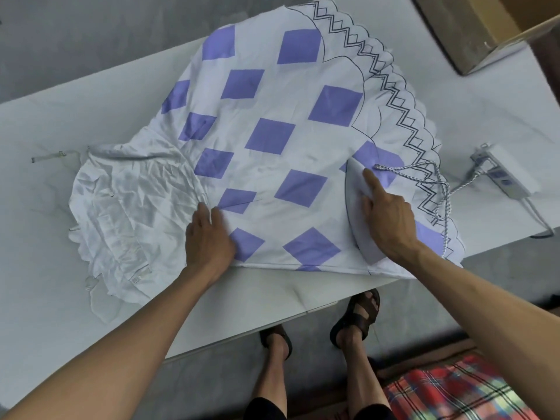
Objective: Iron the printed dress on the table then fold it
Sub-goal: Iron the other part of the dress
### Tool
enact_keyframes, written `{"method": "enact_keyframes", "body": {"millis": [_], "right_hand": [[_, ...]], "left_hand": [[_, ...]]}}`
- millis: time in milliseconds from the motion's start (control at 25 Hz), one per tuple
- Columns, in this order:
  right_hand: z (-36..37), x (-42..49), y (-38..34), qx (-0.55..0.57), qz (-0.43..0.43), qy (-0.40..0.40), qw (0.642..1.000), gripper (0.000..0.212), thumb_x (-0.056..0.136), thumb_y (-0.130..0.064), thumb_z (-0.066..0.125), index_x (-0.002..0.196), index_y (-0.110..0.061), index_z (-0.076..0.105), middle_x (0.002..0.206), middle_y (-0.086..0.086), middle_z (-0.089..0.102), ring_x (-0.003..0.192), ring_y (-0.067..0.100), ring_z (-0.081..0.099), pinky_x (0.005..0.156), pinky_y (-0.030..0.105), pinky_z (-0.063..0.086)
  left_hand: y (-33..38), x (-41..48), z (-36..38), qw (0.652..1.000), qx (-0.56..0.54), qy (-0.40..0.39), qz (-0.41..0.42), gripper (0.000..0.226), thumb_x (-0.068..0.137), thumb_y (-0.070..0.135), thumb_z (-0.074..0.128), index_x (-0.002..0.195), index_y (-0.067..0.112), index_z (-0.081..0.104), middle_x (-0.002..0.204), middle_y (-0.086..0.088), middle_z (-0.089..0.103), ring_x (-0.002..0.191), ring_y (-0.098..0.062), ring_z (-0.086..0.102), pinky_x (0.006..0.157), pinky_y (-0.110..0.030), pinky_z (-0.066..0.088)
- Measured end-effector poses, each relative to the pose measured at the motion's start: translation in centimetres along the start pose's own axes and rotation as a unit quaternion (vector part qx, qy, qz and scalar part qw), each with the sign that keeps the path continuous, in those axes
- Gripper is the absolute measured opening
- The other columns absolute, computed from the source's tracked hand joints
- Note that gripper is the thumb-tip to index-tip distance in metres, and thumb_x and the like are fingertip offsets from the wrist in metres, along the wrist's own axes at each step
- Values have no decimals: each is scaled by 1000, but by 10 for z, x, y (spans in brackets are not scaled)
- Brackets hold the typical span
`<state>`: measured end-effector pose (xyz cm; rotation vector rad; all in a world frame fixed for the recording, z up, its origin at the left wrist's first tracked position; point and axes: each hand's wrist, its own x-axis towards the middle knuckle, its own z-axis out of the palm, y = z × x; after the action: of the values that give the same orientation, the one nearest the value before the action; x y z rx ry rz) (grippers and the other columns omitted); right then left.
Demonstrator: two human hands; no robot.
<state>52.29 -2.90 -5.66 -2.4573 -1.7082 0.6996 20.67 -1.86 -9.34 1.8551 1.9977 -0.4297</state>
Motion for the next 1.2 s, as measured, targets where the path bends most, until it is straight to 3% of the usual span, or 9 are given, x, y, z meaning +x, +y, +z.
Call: {"method": "enact_keyframes", "body": {"millis": [120, 320, 440, 520, 720, 1000, 1200], "right_hand": [[1, -9, -26, 6, -37, -31, 999, 57, 98, -20, 38, 150, -35, 22, 89, 20, 63, 78, 39, 58, 63, 35, 32], [34, -32, -68, -34, -120, -79, 989, 57, 99, -19, 38, 151, -33, 20, 88, 14, 62, 76, 35, 60, 61, 33, 30], [40, -37, -44, -98, -130, -23, 986, 65, 78, -10, 72, 139, -21, 50, 57, 9, 56, 43, 27, 53, 47, 26, 24], [37, -35, -17, -120, -136, 6, 983, 70, 64, -7, 81, 130, -17, 60, 46, 6, 49, 32, 25, 45, 41, 22, 20], [8, -22, 44, -37, -66, -21, 997, 55, 96, -20, 47, 148, -30, 32, 80, 17, 63, 65, 39, 60, 56, 35, 34], [-24, -7, 123, -46, -21, 12, 999, 54, 97, -23, 44, 149, -32, 29, 76, 19, 60, 64, 38, 57, 56, 35, 33], [-52, 1, 157, -25, -3, 21, 999, 52, 98, -24, 43, 147, -33, 30, 85, 24, 63, 71, 42, 58, 59, 37, 33]], "left_hand": [[43, 4, 4, 994, -15, -18, 106, 83, 86, 26, 63, 151, 10, 15, 160, -21, 5, 145, -36, 17, 116, -40, 23], [75, 15, 16, 988, 65, -85, 107, 102, 87, 42, 66, 153, 10, -4, 160, -20, -10, 148, -40, -1, 119, -43, 15], [72, 15, 19, 986, 78, -92, 113, 104, 86, 37, 69, 153, 8, -5, 159, -22, -12, 147, -41, -2, 118, -44, 18], [74, 14, 18, 986, 85, -97, 109, 105, 86, 36, 70, 153, 8, -6, 159, -23, -12, 147, -42, -3, 118, -44, 18], [84, 13, 15, 985, 114, -103, 81, 102, 87, 36, 67, 153, 7, -6, 159, -23, -11, 147, -42, -2, 119, -44, 14], [98, 14, 12, 986, 127, -104, 41, 89, 88, 28, 62, 152, 8, 3, 159, -23, -3, 147, -39, 5, 120, -44, 14], [122, 4, 14, 995, 62, -28, 71, 73, 89, 14, 55, 150, 7, 15, 158, -22, 7, 144, -38, 17, 117, -43, 22]]}}
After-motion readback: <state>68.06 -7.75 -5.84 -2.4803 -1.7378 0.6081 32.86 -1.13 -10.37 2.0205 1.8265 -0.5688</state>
